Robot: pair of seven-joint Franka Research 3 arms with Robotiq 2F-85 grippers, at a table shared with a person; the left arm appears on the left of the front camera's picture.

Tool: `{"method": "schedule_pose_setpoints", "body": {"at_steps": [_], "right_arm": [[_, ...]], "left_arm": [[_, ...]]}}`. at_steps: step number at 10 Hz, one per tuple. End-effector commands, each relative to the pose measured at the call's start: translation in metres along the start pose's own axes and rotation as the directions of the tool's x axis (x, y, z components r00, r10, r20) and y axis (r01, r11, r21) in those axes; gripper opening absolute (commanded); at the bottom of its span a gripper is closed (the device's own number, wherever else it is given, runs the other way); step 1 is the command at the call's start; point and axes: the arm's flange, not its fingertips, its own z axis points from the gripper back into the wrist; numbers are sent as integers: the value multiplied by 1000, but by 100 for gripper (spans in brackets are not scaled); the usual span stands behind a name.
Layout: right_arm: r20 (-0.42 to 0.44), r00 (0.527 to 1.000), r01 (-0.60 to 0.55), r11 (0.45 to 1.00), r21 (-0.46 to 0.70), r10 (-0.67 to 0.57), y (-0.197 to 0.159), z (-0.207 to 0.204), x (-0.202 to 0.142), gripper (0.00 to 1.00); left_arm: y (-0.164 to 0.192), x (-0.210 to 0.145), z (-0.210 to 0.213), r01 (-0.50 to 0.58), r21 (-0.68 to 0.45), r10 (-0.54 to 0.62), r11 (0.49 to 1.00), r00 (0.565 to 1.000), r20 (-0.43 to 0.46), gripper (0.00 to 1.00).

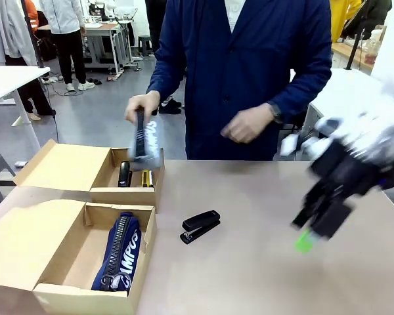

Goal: Place items inside the box.
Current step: Pick up a Pencil pouch or Stapler and place it inside the Mailer Box closest to the robot.

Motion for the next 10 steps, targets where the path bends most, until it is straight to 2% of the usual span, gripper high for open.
{"method": "schedule_pose_setpoints", "body": {"at_steps": [1,2,3,4,5,6,7,8,10], "right_arm": [[88,993,79,997,-26,-76,3,50,-28,100],[88,993,79,997,-26,-76,3,50,-28,100],[-15,1000,2,1000,7,-2,-6,-12,4,100],[24,993,-117,993,-34,118,0,-6,3,100],[2,955,-290,937,-196,296,-13,-12,29,100],[50,860,-491,849,-194,509,-30,-21,61,100],[20,795,-589,778,-216,607,-49,-35,93,100],[13,722,-676,709,-201,692,-60,-49,116,100],[-40,630,-767,613,-192,776,-74,-71,150,100]], "left_arm": [[-2,-1,-1,22,-15,-22,1000,1000,5,100],[-2,-1,-1,22,-15,-22,1000,1000,5,100],[-2,-1,-1,22,-15,-22,1000,1000,5,100],[-2,-1,-1,22,-15,-22,1000,1000,5,100],[-2,-1,-1,22,-15,-22,1000,1000,5,100],[-2,-1,-1,22,-15,-22,1000,1000,5,100],[-2,-1,-1,22,-15,-22,1000,1000,5,100],[-2,-1,-1,22,-15,-22,1000,1000,5,100],[-2,-1,-1,22,-15,-22,1000,1000,5,100]]}}
